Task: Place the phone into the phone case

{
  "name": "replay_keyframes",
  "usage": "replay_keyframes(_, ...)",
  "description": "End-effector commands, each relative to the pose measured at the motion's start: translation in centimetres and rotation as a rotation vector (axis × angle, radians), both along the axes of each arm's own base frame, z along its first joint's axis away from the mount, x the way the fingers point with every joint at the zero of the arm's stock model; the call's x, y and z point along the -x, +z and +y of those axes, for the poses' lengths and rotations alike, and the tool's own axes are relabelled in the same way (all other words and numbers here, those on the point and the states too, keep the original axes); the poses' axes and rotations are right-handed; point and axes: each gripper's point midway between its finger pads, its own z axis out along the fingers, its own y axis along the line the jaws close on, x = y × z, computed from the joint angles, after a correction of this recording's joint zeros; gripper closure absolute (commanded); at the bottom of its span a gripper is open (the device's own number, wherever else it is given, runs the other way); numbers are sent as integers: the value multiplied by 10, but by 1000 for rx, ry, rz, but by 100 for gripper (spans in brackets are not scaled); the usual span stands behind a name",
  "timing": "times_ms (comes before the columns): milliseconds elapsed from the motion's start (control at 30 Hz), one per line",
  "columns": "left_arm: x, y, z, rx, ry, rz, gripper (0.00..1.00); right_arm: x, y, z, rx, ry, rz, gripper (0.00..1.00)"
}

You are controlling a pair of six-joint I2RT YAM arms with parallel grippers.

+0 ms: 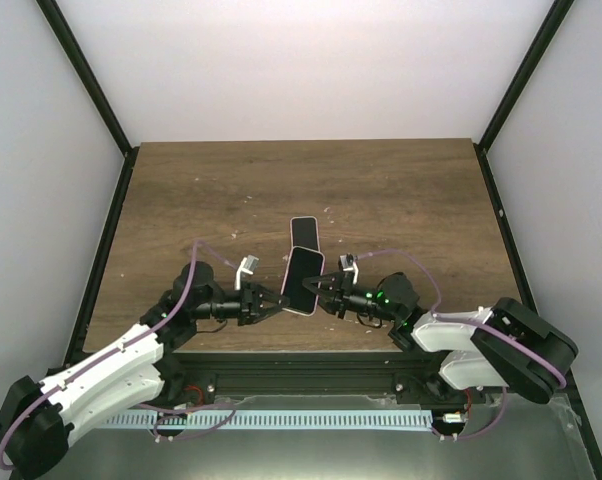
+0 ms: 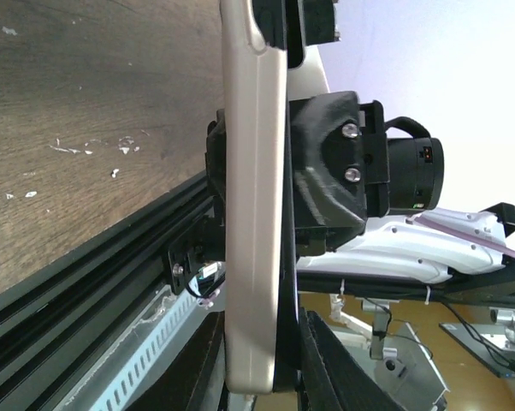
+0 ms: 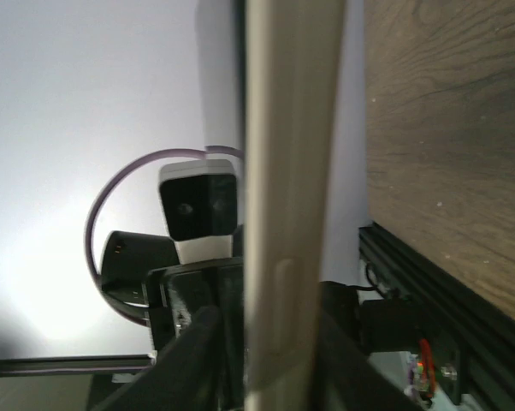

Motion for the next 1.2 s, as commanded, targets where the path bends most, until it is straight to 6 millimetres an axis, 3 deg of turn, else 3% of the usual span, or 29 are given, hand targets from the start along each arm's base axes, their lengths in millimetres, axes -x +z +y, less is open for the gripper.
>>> replay_keyframes(0,-11,5,1,-13,54,-24,100,11,23,8,-49,69,-75,80)
replay_keyframes(67,-11,7,1,-9,58,-26,93,13,27,7,-63,73,-85,88)
replay_keyframes(233,-10,22,4,28,67,-75,69,14,35,4,-94,63,-87,88)
replay_keyframes(333,-9,26,5,46,70,-87,65,14,38,1,-103,54,-86,88)
replay_keyframes(367,-8,27,5,53,68,-92,66,13,39,1,-106,52,-86,88)
replay_keyframes(533,-9,23,5,35,68,-93,98,15,42,3,-109,72,-91,81)
replay_keyframes(600,-10,19,5,13,70,-93,100,16,41,4,-106,74,-86,74)
replay_keyframes(700,-12,19,6,3,76,-91,100,16,36,4,-91,74,-74,71)
replay_keyframes(767,-12,19,6,-2,81,-90,100,16,34,3,-85,70,-68,72)
replay_keyframes(833,-12,20,6,-4,81,-87,100,16,33,2,-85,67,-66,80)
replay_keyframes(1067,-9,24,6,-10,60,-110,63,16,40,9,-71,100,-104,87)
replay_keyframes(1167,-9,19,5,-36,45,-110,56,22,36,15,-60,152,-114,88)
